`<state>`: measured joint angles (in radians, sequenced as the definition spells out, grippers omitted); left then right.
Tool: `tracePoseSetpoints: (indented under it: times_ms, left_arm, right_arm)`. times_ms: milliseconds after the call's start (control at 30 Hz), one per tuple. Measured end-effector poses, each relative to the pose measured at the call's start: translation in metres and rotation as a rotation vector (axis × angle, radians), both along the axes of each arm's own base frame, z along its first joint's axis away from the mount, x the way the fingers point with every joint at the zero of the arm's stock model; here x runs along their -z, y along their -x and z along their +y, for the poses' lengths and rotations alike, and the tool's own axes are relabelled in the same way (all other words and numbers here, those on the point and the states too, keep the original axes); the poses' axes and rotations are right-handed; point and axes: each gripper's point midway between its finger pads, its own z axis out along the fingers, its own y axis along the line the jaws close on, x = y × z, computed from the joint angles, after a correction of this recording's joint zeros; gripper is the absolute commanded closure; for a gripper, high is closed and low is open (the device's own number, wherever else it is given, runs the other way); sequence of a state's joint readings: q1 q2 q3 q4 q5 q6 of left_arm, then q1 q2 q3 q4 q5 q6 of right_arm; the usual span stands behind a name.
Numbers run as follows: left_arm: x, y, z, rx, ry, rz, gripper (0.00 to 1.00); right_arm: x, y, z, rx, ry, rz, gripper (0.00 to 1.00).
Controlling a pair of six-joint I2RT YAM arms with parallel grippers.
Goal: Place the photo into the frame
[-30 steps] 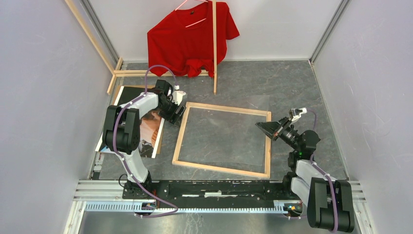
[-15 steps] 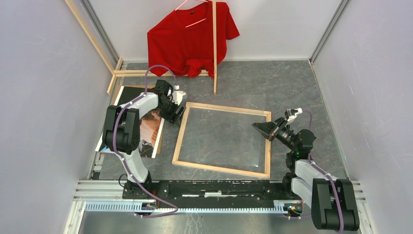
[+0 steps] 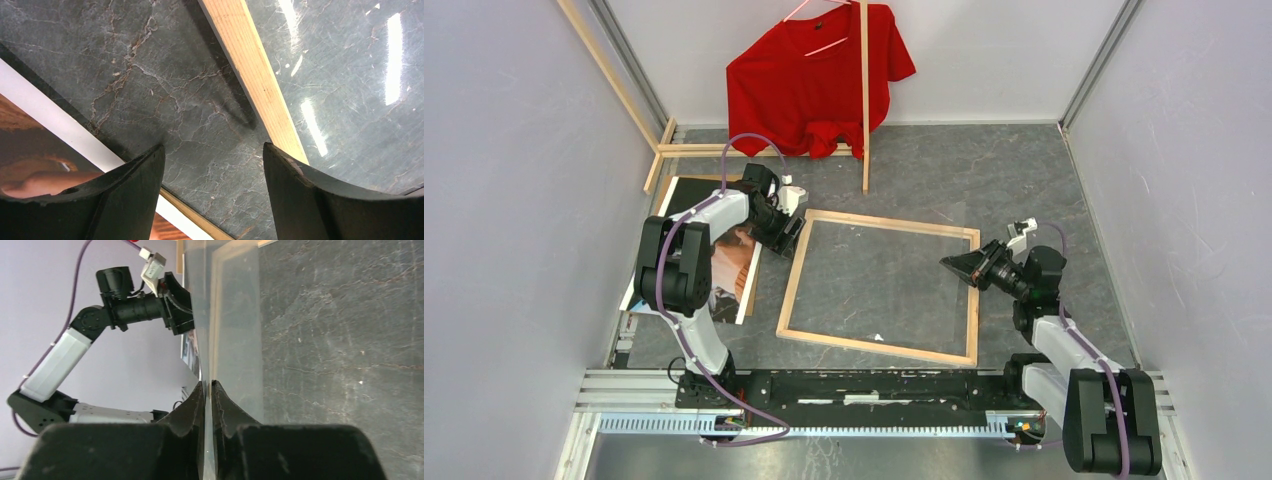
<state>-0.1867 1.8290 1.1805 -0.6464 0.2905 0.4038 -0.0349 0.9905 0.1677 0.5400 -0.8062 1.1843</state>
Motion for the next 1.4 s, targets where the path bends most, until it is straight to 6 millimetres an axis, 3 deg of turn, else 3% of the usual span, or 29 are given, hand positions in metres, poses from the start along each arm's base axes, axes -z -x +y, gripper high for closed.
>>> tracePoseSetpoints:
  times_ms: [167, 433, 800, 1067, 1400]
  left_arm:
    - [0.0, 0.0, 0.0, 0.0, 0.0, -0.002, 0.21]
    - [0.0, 0.0, 0.0, 0.0, 0.0, -0.003, 0.21]
    - [0.0, 0.0, 0.0, 0.0, 0.0, -0.004, 0.22]
    - [0.0, 0.0, 0.0, 0.0, 0.001, -0.008, 0.22]
    - [0.0, 0.0, 0.0, 0.0, 0.001, -0.012, 0.22]
  right_arm:
    - [0.011, -0.003, -0.005, -0.004, 0.091, 0.025, 0.84]
    - [0.044, 0.001, -0.016, -0.018, 0.264, 0.101, 0.83]
    - [0.072, 0.019, -0.025, -0.062, 0.377, 0.188, 0.94]
    - [0.065, 0.017, -0.021, -0.089, 0.341, 0.191, 1.0]
    - [0.02, 0.003, -0.005, -0.125, 0.174, 0.112, 1.0]
